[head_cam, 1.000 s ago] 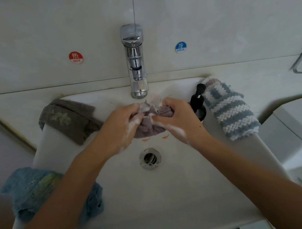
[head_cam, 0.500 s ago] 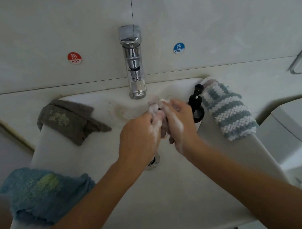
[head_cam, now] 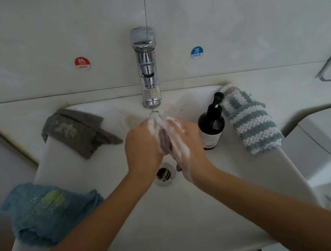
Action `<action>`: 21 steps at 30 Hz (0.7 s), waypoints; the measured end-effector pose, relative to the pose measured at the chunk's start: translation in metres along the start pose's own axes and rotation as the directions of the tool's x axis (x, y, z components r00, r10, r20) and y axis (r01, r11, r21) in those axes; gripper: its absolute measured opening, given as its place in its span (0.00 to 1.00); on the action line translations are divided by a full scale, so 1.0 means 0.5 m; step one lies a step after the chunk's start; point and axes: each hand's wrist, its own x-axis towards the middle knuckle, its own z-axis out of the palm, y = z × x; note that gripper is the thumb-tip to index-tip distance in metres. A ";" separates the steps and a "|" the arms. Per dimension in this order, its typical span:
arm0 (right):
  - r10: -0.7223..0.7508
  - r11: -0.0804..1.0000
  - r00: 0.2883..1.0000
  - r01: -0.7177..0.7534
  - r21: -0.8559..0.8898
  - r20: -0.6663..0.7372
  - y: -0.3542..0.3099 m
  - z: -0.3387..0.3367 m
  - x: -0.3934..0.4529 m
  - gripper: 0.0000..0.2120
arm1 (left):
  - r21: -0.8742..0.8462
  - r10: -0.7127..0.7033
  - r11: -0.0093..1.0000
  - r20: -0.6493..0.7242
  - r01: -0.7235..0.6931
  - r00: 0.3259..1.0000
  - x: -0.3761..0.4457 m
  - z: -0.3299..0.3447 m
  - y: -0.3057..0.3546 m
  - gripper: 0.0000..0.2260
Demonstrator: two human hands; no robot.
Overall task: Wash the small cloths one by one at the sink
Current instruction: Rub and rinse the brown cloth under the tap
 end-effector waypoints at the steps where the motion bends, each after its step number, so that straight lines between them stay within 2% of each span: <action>1: 0.038 0.999 0.999 -0.038 0.027 -0.009 -0.004 0.002 0.013 0.19 | 0.015 -0.016 1.000 0.008 0.016 1.000 -0.006 -0.006 0.006 0.04; 3: 0.178 0.980 0.983 -0.173 0.103 -0.046 -0.009 0.001 0.045 0.15 | 0.049 0.060 0.997 0.044 -0.062 0.997 -0.037 -0.002 0.029 0.05; 5: 0.302 0.941 0.951 -0.287 0.181 -0.064 -0.010 -0.006 0.053 0.15 | 0.025 0.149 0.988 0.013 -0.149 0.989 -0.052 0.012 0.042 0.09; 7: 0.240 0.961 0.971 -0.235 0.143 -0.017 0.002 -0.014 0.035 0.13 | 0.038 0.173 0.984 -0.003 -0.173 0.985 -0.033 0.015 0.036 0.13; 10: 0.152 0.985 0.988 -0.151 0.087 0.003 0.002 -0.012 0.005 0.15 | 0.072 0.083 0.994 0.002 -0.083 0.997 -0.001 0.010 0.009 0.06; 11: 0.144 0.985 0.990 -0.143 0.092 0.000 0.005 -0.009 0.011 0.15 | 0.057 0.068 0.996 -0.010 -0.067 0.998 -0.001 0.009 0.005 0.07; 14: 0.149 0.983 0.988 -0.142 0.119 -0.051 0.008 -0.005 0.046 0.11 | 0.026 0.083 0.996 0.020 -0.083 0.996 -0.032 0.010 0.032 0.10; 17: 0.141 0.981 0.987 -0.130 0.141 -0.073 0.020 -0.008 0.048 0.08 | -0.169 0.069 0.983 0.006 -0.067 0.998 -0.042 0.004 0.047 0.16; 21: 0.236 0.967 0.971 -0.232 0.108 -0.026 0.011 0.003 0.013 0.13 | -0.032 0.063 0.998 0.020 -0.062 0.998 -0.002 0.002 0.008 0.09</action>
